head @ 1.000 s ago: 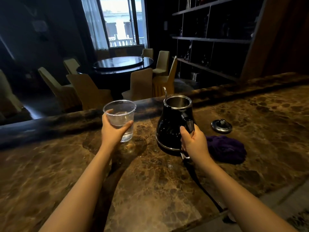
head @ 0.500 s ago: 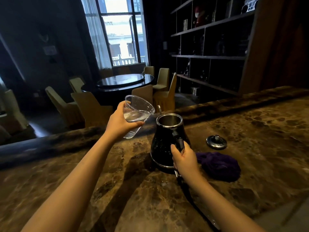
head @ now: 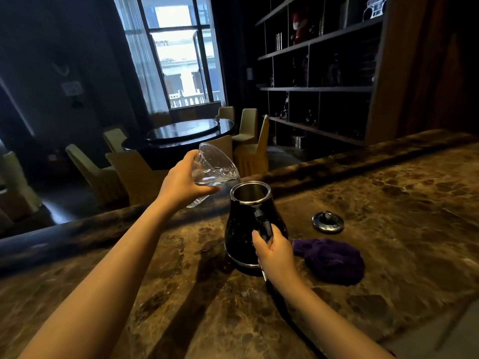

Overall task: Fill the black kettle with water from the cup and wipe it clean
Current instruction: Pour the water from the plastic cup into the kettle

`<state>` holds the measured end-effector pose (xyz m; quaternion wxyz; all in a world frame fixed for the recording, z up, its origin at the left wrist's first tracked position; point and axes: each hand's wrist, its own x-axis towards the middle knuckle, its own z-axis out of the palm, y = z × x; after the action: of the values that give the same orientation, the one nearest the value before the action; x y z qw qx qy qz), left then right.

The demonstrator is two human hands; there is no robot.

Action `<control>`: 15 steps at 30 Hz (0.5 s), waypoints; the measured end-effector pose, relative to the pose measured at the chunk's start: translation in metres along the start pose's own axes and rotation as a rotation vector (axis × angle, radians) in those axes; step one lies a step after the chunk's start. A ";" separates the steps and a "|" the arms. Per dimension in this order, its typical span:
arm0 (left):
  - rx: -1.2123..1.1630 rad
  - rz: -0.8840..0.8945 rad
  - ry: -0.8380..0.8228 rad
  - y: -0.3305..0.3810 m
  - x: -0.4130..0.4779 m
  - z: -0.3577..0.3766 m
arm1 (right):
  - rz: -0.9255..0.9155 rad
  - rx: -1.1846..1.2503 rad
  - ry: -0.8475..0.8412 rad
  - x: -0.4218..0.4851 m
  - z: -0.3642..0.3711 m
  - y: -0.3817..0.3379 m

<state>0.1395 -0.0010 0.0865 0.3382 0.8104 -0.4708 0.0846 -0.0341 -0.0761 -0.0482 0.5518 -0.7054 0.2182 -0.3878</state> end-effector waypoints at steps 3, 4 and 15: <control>0.055 0.016 -0.003 0.002 0.004 0.001 | -0.009 -0.016 0.009 0.000 -0.001 0.000; 0.070 0.021 -0.004 0.002 0.004 0.001 | -0.013 -0.018 0.009 0.000 -0.001 -0.001; 0.167 0.069 0.006 0.005 0.011 0.004 | 0.018 -0.031 0.015 -0.001 -0.001 -0.003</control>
<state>0.1404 -0.0132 0.0910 0.2676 0.8189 -0.4887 0.1374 -0.0357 -0.0752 -0.0452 0.5427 -0.7089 0.2347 -0.3845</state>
